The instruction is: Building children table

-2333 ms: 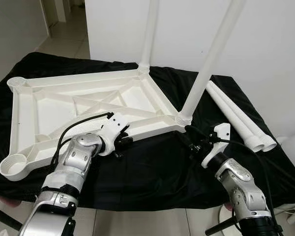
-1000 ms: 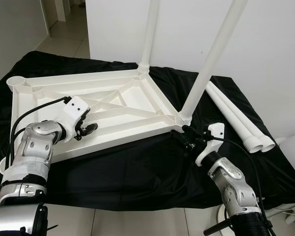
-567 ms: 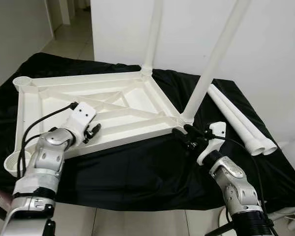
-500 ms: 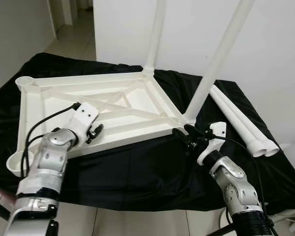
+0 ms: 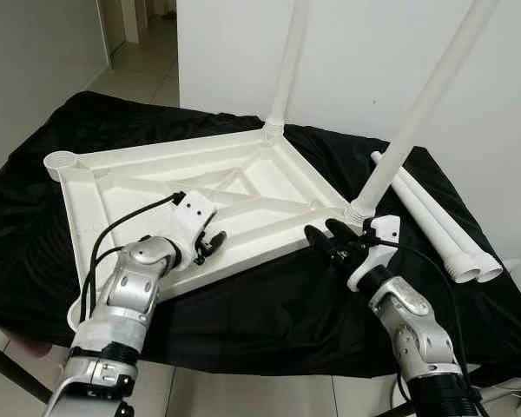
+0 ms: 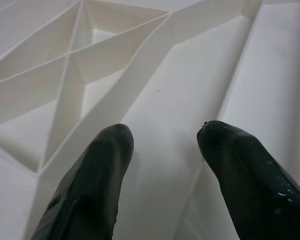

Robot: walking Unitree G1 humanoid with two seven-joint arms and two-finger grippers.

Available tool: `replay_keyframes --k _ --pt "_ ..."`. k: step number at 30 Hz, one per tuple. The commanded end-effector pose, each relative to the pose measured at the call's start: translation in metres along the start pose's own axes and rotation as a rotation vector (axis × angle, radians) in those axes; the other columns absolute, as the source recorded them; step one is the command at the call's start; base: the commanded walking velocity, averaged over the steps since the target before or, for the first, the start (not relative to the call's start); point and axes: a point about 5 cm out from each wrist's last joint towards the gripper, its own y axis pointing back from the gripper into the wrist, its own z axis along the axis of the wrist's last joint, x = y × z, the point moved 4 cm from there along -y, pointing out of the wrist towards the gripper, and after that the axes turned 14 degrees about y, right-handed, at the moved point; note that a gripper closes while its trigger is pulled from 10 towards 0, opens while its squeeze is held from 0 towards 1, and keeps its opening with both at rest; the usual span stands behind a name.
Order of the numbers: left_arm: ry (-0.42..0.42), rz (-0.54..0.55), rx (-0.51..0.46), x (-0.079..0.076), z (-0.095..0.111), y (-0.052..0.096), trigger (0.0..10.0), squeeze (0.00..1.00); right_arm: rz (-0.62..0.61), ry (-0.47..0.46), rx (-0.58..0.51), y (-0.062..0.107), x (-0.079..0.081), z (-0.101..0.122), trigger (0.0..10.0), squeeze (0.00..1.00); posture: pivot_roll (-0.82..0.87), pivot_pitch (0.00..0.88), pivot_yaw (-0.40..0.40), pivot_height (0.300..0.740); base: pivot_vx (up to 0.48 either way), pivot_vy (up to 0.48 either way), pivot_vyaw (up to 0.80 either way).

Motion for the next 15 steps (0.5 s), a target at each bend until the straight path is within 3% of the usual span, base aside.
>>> replay_keyframes --k 1,4,7,10,15 --pt "-0.009 -0.114 -0.004 -0.012 0.003 0.001 10.0 0.00 -0.057 0.012 0.016 0.002 -0.008 -0.005 10.0 0.00 0.07 0.008 -0.115 0.740 0.000 0.000 0.00" --pt "-0.009 -0.103 -0.039 -0.003 0.012 0.005 10.0 0.00 -0.100 0.024 0.019 0.000 -0.013 -0.006 10.0 0.00 0.07 0.008 -0.117 0.740 0.000 0.000 0.00" --pt "0.026 -0.055 -0.125 0.020 0.036 0.014 10.0 0.00 -0.218 0.036 0.050 -0.003 -0.027 -0.013 10.0 0.00 0.07 0.006 -0.118 0.740 0.000 0.000 0.00" --pt "0.048 0.062 -0.174 0.050 0.053 0.022 10.0 0.00 -0.303 0.056 0.095 -0.007 -0.037 -0.020 10.0 0.00 0.08 0.003 -0.119 0.740 0.000 0.000 0.00" --pt "0.051 0.168 -0.168 0.073 0.053 0.024 10.0 0.00 -0.361 0.074 0.122 -0.013 -0.042 -0.024 10.0 0.00 0.08 0.002 -0.116 0.740 0.000 0.000 0.00"
